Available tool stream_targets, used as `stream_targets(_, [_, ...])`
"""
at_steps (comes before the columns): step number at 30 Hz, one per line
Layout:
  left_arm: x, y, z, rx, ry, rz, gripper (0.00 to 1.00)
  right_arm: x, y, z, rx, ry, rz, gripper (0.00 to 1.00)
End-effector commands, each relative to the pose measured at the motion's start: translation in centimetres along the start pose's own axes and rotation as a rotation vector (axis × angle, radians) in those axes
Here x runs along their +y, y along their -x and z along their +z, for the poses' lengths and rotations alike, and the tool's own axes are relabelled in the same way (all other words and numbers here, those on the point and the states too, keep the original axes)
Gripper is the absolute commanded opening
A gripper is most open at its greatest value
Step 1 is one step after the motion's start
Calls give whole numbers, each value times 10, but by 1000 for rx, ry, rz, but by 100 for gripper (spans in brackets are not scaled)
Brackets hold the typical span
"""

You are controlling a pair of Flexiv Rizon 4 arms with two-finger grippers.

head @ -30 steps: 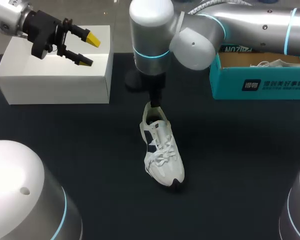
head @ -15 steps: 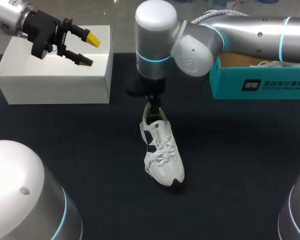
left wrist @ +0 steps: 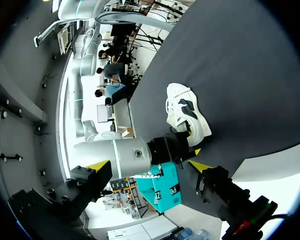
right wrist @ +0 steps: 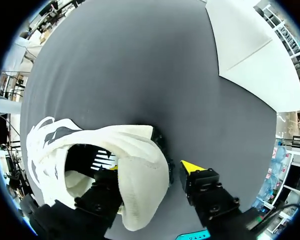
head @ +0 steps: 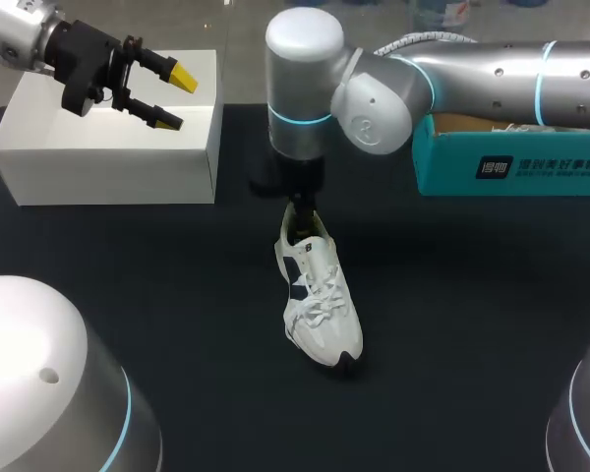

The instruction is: Take the shoe out of the shoebox, open the shoe tongue, remove and reinsert the insole, then place the shoe into the shoebox

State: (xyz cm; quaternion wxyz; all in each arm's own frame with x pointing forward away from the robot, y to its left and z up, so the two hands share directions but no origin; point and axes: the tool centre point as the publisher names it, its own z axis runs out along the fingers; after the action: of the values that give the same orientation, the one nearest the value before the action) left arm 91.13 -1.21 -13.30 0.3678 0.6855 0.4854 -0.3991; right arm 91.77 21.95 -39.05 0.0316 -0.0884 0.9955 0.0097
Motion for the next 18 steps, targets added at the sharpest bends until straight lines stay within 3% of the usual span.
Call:
stream_targets(1, [-1,0,0,3,1,1,100,3,2,5,16,-12,15,6])
stream_targets(2, [-1,0,0,3,1,1,100,3,1,5,15,-12,16,0])
stream_targets(10, [-1,0,0,3,1,1,100,0,-6,-19,-3,-40,40,0])
stream_targets(18, [-1,0,0,3,1,1,100,-10,-14,-73,-34,-87,21,0])
